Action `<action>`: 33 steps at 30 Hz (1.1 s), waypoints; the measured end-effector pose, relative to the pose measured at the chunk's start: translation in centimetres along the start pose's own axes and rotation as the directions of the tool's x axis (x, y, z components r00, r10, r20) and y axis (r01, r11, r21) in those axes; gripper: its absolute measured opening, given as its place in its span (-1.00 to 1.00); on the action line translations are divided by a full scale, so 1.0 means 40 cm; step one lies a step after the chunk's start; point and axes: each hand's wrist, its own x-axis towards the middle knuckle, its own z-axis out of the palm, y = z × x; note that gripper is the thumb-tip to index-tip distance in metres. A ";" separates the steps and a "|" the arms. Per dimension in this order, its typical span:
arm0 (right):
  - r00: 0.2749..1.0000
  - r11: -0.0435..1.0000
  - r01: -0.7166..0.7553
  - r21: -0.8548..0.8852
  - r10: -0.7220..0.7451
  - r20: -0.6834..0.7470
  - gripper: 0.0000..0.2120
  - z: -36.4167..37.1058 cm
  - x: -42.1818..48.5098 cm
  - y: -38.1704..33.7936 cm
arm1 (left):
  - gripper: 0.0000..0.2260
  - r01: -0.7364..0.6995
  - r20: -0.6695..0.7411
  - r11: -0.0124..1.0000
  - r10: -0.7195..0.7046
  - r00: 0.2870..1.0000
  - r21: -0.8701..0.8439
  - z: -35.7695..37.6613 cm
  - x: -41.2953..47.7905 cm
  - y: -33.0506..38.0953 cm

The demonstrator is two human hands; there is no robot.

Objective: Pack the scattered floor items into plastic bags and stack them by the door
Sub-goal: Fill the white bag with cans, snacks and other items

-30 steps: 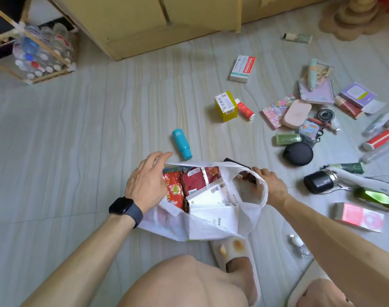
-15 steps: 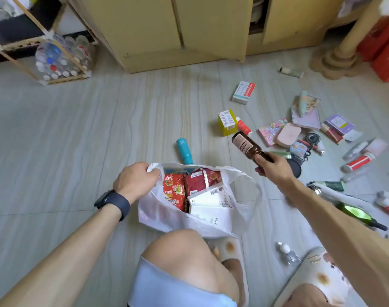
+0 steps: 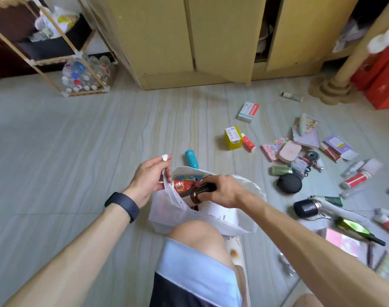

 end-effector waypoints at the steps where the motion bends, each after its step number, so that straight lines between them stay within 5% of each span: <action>1: 1.000 1.000 0.009 -0.004 -0.009 0.019 -0.62 0.014 0.014 -0.008 | -0.77 -0.004 -0.006 1.000 0.004 1.000 -0.016 -0.005 0.004 0.003; 4: 1.000 0.999 0.005 0.041 -0.004 -0.025 -0.46 0.048 0.059 -0.020 | -0.71 -0.027 -0.038 0.999 0.026 0.999 -0.042 -0.030 0.021 0.003; 8: 1.000 0.984 -0.012 -0.177 0.009 -0.017 -0.33 0.075 0.091 0.018 | -0.69 -0.060 -0.046 0.998 0.059 0.997 -0.023 -0.041 0.029 -0.009; 13: 0.995 0.964 0.077 -0.254 -0.060 0.074 -0.50 0.063 0.071 0.070 | -0.68 -0.071 -0.033 0.997 0.070 0.997 -0.031 -0.022 0.049 -0.013; 16: 0.993 0.991 0.067 -0.119 -0.078 -0.093 -0.59 0.055 0.044 0.077 | -0.70 -0.082 -0.048 0.995 0.079 0.996 -0.055 -0.011 0.051 -0.013; 20: 0.794 0.984 -0.138 0.111 0.177 -0.582 -0.56 -0.017 -0.008 0.185 | -0.67 -0.099 -0.043 0.995 0.100 0.994 0.011 -0.018 0.044 -0.027; 24: 0.736 0.789 -0.558 0.258 0.614 -0.285 -0.09 -0.029 -0.061 0.312 | -0.66 -0.101 -0.072 0.994 0.103 0.992 0.028 -0.009 0.041 -0.025; 26: 0.745 0.699 -0.529 0.481 0.654 -0.133 -0.22 -0.018 -0.077 0.328 | -0.66 -0.103 -0.067 0.994 0.106 0.992 0.041 0.007 0.034 -0.021; 29: 0.783 0.667 -0.392 0.633 0.604 -0.152 -0.71 -0.011 -0.079 0.295 | -0.65 -0.096 -0.058 0.994 0.099 0.993 0.055 0.011 0.030 -0.021; 33: 0.797 0.536 -0.174 0.826 0.569 -0.202 -0.83 -0.094 -0.058 0.138 | -0.73 -0.048 -0.020 0.991 0.051 0.998 0.126 0.009 0.012 -0.011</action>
